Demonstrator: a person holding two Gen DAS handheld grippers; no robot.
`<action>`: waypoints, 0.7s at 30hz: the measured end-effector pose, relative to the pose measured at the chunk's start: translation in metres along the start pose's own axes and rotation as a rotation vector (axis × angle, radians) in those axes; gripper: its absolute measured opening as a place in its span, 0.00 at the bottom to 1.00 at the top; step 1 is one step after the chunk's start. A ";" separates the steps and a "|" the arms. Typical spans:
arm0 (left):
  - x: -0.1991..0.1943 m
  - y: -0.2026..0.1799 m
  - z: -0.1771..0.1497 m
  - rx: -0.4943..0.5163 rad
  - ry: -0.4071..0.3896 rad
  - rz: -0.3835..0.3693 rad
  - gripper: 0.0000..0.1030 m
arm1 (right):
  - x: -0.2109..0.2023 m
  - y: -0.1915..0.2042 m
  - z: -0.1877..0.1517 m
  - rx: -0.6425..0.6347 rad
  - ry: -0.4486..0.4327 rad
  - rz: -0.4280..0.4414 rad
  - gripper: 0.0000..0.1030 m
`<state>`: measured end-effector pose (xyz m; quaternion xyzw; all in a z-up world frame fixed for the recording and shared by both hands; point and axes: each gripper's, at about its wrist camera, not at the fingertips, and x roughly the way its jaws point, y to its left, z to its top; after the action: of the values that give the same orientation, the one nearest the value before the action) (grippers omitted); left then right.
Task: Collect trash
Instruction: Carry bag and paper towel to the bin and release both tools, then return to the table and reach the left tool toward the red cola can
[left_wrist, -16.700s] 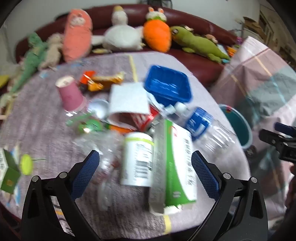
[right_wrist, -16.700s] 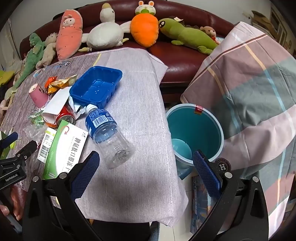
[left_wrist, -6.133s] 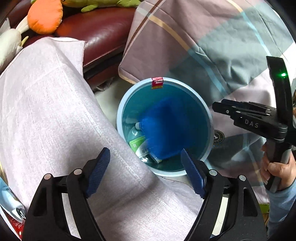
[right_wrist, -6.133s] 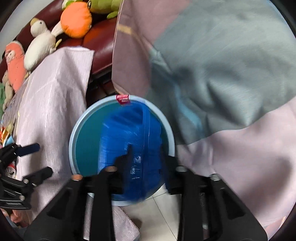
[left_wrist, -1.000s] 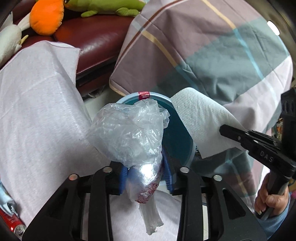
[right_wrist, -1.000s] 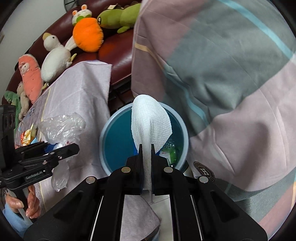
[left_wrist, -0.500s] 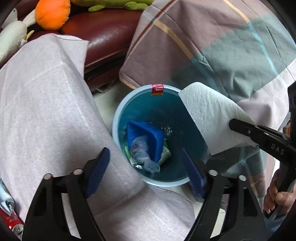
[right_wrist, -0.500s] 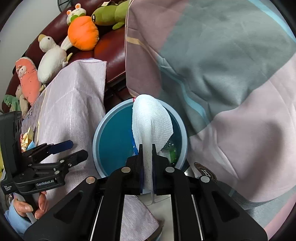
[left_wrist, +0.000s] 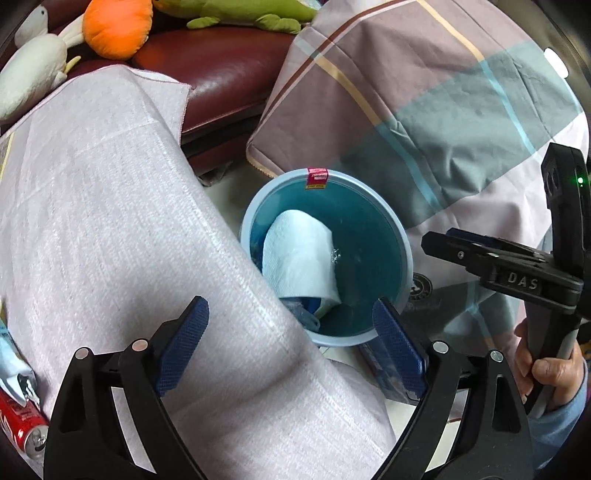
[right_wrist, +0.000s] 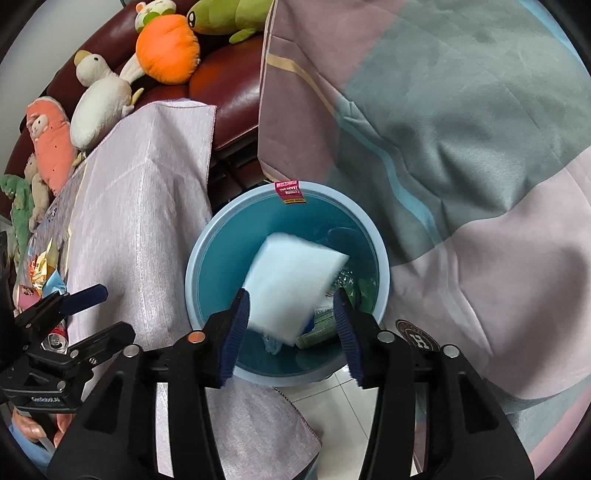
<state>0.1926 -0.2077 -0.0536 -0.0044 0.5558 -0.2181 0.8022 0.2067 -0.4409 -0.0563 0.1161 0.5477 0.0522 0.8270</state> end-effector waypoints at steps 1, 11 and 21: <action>-0.001 0.001 -0.001 -0.003 -0.001 0.000 0.88 | -0.001 0.001 0.000 0.001 0.001 -0.001 0.60; -0.033 0.025 -0.020 -0.062 -0.041 -0.006 0.89 | -0.013 0.025 -0.005 -0.021 0.017 -0.034 0.76; -0.077 0.056 -0.046 -0.110 -0.110 0.011 0.92 | -0.035 0.077 -0.009 -0.103 -0.003 -0.033 0.77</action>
<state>0.1492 -0.1188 -0.0170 -0.0575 0.5220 -0.1823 0.8312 0.1876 -0.3729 -0.0096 0.0644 0.5448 0.0663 0.8335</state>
